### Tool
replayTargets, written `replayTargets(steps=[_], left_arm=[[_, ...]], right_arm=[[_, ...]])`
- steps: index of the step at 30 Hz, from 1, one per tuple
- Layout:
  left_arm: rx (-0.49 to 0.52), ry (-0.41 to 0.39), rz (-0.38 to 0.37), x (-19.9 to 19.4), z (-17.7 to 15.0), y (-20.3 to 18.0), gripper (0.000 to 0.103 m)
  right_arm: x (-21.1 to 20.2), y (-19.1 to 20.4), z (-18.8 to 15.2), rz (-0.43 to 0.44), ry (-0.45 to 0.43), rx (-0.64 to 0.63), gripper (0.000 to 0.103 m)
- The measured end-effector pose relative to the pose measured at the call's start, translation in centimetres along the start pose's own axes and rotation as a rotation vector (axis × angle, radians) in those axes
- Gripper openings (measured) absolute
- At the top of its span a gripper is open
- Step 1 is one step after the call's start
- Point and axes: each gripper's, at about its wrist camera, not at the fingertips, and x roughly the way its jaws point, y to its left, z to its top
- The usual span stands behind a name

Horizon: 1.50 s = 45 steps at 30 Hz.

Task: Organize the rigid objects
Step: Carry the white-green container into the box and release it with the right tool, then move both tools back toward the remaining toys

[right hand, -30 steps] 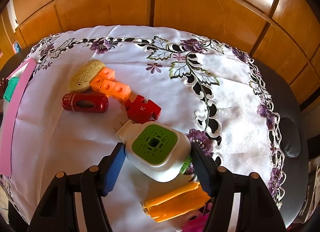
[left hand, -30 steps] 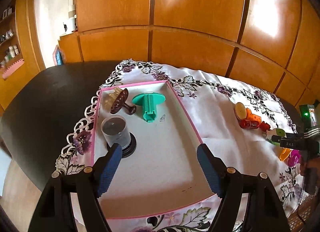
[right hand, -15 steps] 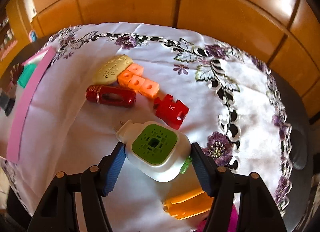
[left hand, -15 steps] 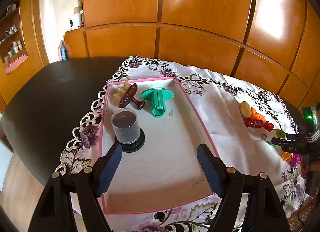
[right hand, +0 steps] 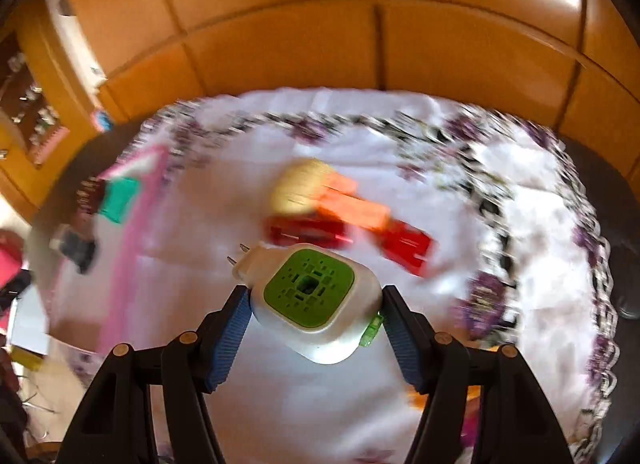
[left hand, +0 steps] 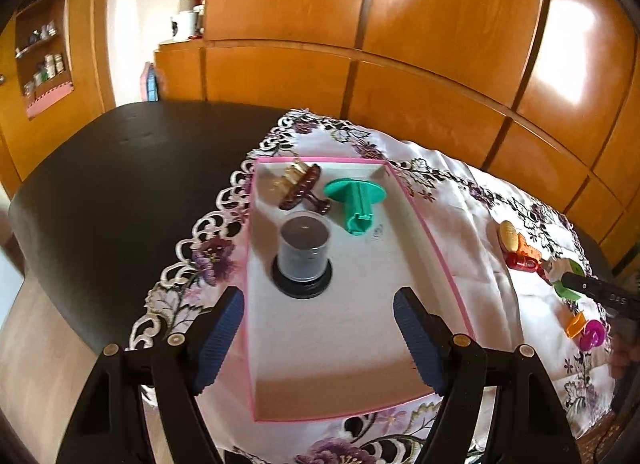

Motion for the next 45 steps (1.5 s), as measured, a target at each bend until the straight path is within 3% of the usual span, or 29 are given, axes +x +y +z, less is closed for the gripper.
replayTargets(steps=[6,11,16,20,26,35,45], left_arm=[[-0.029,-0.022,0.039,-1.2,-0.1,2.2,0.078],[-0.074,-0.019,0.056,-1.1,-0.2,4.0,0.078],[-0.075,-0.006,0.059,-0.6,-0.4,4.6,0.078],[-0.09,0.005,0.056,-0.1,-0.5,5.1,0.078],[-0.065,0.014,0.054,0.3,-0.7,4.4,0.078],[-0.005,0.0,0.036,-0.2,-0.6,2.2,0.078],[0.094,-0.012,-0.009,-0.7,-0.6,-1.7,0.078]], right_arm=[[1.1,9.8,1.4,0.136,-0.031,-0.164,0.067],[4.6,16.9,2.1,0.201,0.011,-0.257,0.067],[8.5,20.9,0.9,0.142,0.08,-0.361,0.067],[11.0,21.6,1.0,0.085,0.098,-0.376,0.067],[11.5,21.2,1.5,0.084,0.084,-0.345,0.067],[7.2,19.2,0.6,0.131,0.024,-0.299,0.068],[3.6,12.7,-0.8,0.026,-0.02,-0.213,0.068]])
